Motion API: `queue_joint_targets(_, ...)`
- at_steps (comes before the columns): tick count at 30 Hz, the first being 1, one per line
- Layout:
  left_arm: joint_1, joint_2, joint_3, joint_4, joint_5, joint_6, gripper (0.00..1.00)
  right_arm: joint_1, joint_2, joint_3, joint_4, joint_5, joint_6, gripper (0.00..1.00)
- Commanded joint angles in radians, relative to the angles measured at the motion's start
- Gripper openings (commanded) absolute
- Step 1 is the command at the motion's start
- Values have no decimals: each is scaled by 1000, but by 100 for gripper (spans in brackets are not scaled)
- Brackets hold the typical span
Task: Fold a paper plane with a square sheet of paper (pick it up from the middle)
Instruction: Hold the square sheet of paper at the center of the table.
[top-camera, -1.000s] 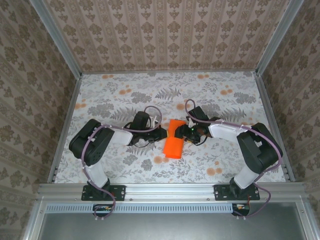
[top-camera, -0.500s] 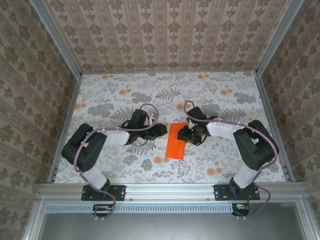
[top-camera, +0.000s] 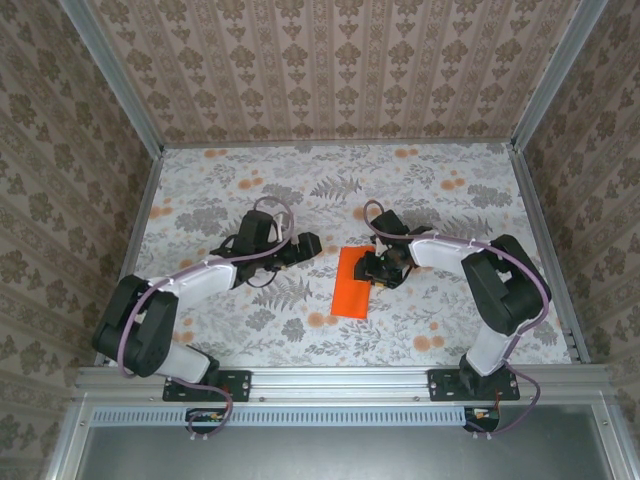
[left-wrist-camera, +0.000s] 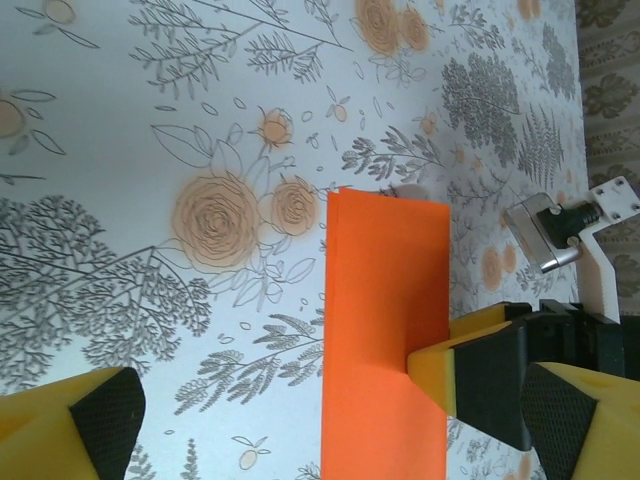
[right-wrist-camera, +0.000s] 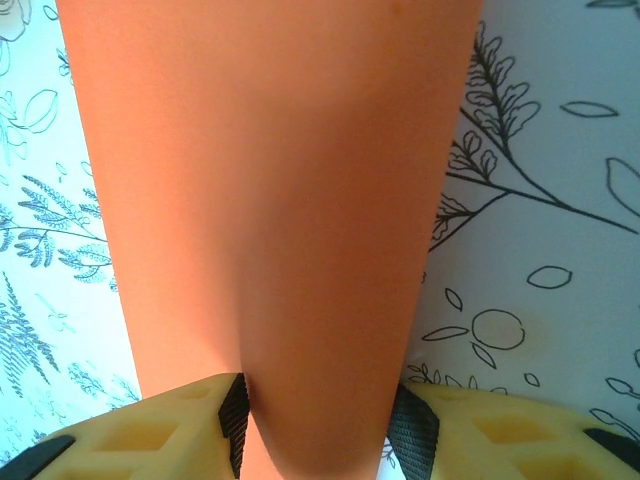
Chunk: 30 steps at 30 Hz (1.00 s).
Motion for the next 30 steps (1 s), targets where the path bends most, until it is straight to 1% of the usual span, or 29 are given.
queue_joint_targets(1,15,-15,-9,-22,-9,53,100,6,167,-71,-24,118,-32,50)
queue_joint_targets(11,3,51,5,26,30,62,100,9,225,-67,-33,136,-69,52)
queue_joint_targets(16,-50,94,54,1,31,84,99,10,240,-59,-39,145,-79,53)
queue_joint_targets(20,-92,141,94,-5,35,77,96,14,252,-56,-43,154,-80,53)
queue_joint_targets(24,-124,186,121,3,41,54,90,15,267,-46,-49,159,-67,54)
queue_joint_targets(30,-149,238,140,38,75,15,73,15,285,-44,-41,161,-53,54)
